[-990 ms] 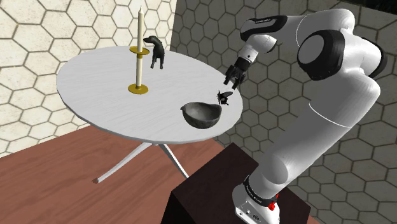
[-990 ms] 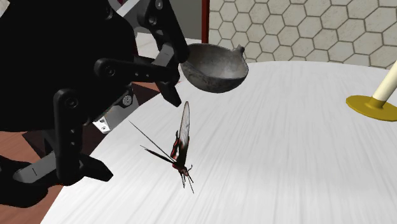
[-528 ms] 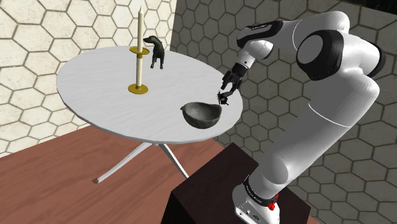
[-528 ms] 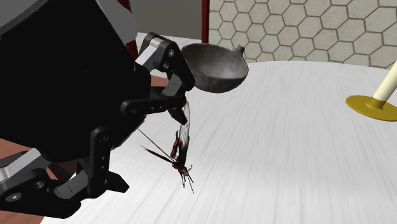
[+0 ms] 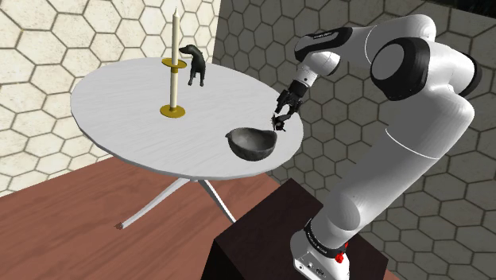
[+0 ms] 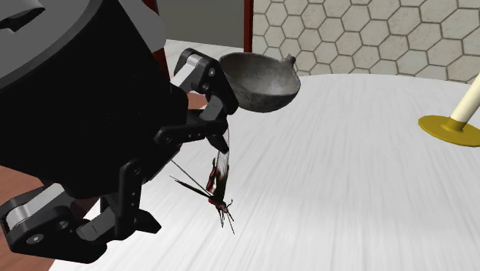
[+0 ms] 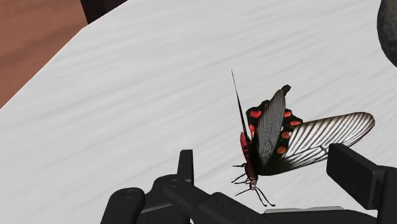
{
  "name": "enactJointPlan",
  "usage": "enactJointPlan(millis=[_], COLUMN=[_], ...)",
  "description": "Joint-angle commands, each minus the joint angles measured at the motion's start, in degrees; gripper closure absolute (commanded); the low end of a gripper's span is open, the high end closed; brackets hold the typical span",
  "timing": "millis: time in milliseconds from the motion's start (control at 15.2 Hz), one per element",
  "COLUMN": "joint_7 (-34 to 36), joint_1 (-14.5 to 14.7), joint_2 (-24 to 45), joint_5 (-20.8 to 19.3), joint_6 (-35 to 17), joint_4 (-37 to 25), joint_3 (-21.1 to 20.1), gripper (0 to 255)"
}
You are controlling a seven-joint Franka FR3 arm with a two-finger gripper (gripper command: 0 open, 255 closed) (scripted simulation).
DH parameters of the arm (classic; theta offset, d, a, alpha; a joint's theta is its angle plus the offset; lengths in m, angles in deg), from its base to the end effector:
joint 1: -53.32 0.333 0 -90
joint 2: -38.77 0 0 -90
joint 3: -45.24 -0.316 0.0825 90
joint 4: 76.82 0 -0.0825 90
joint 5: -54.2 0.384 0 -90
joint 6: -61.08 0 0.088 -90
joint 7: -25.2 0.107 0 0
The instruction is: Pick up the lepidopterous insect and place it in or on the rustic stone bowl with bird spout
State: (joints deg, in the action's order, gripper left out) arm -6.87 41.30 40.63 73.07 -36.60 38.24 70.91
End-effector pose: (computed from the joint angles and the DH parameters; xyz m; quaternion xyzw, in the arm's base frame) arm 0.4328 -0.2941 0.4216 -0.9703 0.0972 0.0481 0.2160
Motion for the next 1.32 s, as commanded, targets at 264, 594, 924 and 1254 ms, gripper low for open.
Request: enactJointPlan(millis=[264,594,924,1254], joint_7=[0.0,0.0,1.3,2.6], joint_1=[0.0,0.0,0.0,0.0], joint_2=[0.0,0.0,-1.2,-2.0], joint_5=[0.0,0.0,-0.6,-1.0], joint_6=[0.0,0.0,3.4,6.8], joint_4=[0.0,0.0,-2.6,-5.4], joint_3=[0.0,0.0,0.0,0.0], gripper=[255,255,255,255])
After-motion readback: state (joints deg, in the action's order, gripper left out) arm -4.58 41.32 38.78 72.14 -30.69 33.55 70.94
